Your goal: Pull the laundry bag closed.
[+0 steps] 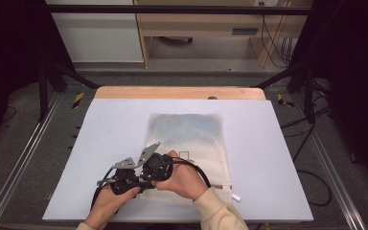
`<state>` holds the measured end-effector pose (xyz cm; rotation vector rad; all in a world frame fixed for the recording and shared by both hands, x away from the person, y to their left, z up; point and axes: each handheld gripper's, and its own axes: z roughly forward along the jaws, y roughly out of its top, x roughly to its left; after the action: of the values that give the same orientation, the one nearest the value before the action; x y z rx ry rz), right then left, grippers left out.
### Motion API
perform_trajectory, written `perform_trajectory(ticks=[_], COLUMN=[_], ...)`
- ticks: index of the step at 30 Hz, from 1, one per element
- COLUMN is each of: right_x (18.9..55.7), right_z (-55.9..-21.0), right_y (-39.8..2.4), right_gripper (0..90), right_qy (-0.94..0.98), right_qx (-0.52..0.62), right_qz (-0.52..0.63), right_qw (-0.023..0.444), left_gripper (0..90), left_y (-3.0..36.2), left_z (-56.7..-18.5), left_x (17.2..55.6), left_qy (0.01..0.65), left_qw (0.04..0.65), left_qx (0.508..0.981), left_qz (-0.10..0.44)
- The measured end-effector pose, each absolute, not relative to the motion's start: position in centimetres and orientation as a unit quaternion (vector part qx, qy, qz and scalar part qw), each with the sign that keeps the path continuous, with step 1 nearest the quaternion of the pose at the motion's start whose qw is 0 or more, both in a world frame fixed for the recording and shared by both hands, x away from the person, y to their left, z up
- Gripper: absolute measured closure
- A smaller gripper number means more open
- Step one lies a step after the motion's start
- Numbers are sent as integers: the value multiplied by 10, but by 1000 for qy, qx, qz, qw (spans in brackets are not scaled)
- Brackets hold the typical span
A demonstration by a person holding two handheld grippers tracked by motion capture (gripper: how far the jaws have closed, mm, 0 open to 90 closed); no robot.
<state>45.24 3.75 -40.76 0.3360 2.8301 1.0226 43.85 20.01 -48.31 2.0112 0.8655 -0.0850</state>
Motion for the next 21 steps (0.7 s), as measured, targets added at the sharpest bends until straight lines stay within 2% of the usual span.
perform_trajectory(ticks=[9, 21], right_x=[453, 453], right_z=[-407, -407], right_y=[36, 34], right_gripper=[821, 820], right_qy=[932, 933], right_qx=[110, 111], right_qz=[339, 338], right_qw=[58, 59], left_gripper=[828, 863], left_y=[201, 201], left_z=[-485, -485], left_x=[442, 442], left_qy=[355, 353], left_qw=[463, 464], left_qx=[811, 811], left_qz=[-37, -39])
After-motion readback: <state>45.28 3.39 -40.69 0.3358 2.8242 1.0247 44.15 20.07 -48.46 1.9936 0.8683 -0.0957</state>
